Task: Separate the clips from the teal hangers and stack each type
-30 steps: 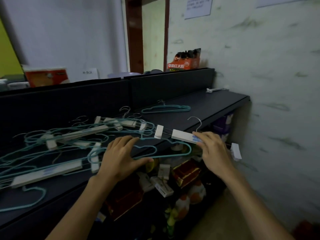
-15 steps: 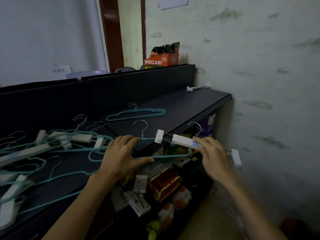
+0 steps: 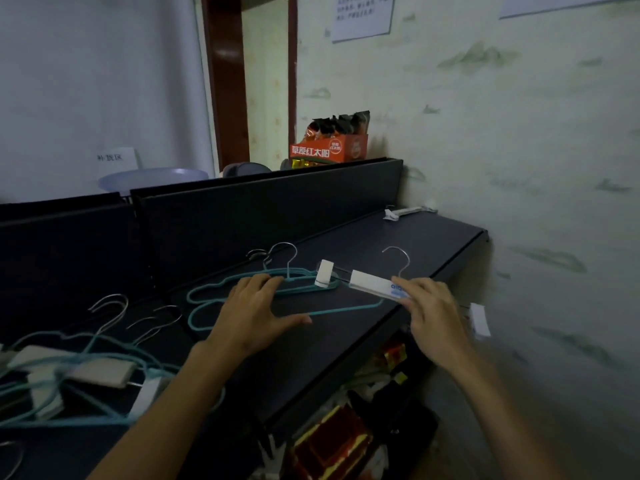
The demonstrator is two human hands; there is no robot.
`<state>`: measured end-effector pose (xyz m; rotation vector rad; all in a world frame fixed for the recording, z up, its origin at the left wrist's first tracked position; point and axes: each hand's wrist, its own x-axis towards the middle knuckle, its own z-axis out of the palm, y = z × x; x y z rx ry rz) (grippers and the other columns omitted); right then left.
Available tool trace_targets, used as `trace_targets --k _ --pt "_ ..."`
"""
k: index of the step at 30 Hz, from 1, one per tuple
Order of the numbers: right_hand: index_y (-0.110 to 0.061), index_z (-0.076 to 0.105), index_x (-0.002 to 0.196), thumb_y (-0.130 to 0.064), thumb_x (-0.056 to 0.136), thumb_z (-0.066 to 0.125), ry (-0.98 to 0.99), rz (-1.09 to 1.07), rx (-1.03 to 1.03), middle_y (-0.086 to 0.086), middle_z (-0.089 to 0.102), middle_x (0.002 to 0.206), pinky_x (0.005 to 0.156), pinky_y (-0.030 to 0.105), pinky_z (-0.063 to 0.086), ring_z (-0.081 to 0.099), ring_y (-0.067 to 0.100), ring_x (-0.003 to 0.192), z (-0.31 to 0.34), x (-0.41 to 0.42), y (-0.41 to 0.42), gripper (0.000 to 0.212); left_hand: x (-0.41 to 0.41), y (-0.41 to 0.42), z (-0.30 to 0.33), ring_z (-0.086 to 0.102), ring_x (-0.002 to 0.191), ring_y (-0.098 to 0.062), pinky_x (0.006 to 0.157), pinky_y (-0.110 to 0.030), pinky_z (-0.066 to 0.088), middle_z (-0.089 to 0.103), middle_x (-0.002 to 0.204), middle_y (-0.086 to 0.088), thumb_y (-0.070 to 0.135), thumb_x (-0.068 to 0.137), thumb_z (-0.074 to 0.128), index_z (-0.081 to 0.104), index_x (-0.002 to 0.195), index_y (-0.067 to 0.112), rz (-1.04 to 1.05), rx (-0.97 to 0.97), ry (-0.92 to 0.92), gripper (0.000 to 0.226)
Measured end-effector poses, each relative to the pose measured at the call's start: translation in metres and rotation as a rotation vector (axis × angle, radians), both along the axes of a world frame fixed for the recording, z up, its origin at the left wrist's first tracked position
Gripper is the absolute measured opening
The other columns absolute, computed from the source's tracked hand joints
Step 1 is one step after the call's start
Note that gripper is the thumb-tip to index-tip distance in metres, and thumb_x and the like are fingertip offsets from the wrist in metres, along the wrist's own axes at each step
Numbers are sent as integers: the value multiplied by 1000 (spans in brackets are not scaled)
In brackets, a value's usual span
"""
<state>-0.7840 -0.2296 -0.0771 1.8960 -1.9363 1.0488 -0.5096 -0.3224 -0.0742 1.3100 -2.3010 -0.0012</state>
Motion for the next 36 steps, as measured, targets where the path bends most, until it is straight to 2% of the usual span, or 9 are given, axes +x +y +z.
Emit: trace_targets --k 4,10,14,17,23,28,36 --pt "-16 60 124 -4 88 58 19 56 -2 4 61 104 80 38 44 51 25 93 -2 -1 -47 38 6 -29 0 35 125 -20 104 -32 32 42 136 1 81 65 51 40 138 20 40 43 -34 96" --pt "-16 59 126 -4 89 56 44 172 -3 5 61 104 78 40 45 51 27 94 4 -7 -124 39 10 -71 6 38 125 -20 102 -34 37 42 137 -1 91 54 35 41 137 19 129 99 -50 110" --pt "-16 58 126 -5 89 57 61 235 2 5 61 104 79 40 44 52 27 94 8 -14 -160 38 8 -87 5 39 124 -18 102 -32 38 42 138 1 85 58 46 39 138 21 154 195 -54 103" --pt "-16 58 126 -4 89 56 48 265 10 5 61 106 80 40 44 52 27 95 9 -17 -177 39 6 -96 0 40 124 -16 103 -34 39 41 138 3 84 59 48 39 138 23 156 260 -62 101" --pt "-18 56 128 -7 91 54 12 292 49 3 59 109 84 40 44 49 21 98 3 -15 -194 39 4 -106 -7 38 125 -12 104 -35 38 41 138 6 89 53 49 39 137 25 147 332 -62 106" --pt "-19 55 129 -8 91 53 -7 282 83 2 58 111 86 37 43 47 17 99 0 -14 -198 40 5 -108 -8 36 126 -13 105 -35 37 39 139 5 83 59 54 37 139 25 167 351 -81 100" --pt "-18 57 128 -8 90 55 -14 271 62 2 60 108 84 39 43 49 21 98 -3 -8 -188 39 0 -112 -6 37 126 -15 104 -36 38 39 140 3 80 61 58 37 139 23 168 370 -107 98"
